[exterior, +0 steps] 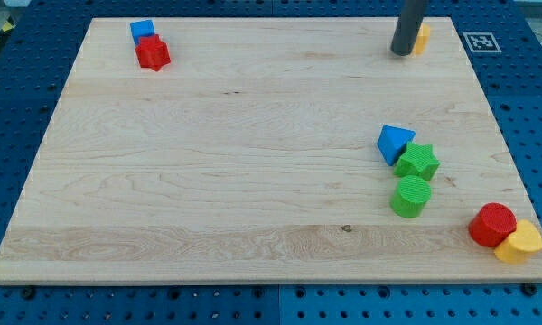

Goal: Nudge the green circle down and right a bit

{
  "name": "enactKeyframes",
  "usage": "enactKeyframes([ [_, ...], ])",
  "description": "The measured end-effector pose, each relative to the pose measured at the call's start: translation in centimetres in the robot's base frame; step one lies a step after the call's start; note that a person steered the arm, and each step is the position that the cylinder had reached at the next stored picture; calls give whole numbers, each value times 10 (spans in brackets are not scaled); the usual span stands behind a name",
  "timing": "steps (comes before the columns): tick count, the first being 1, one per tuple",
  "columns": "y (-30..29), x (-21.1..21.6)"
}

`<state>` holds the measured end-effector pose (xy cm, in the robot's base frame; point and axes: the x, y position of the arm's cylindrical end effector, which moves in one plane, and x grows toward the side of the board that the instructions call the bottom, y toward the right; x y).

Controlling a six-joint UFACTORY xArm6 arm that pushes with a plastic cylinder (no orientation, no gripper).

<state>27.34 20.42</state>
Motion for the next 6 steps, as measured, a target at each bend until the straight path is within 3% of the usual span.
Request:
enactKeyframes([
  [1,-4,0],
  [3,-134,5],
  [4,-179,65],
  [6,-170,219],
])
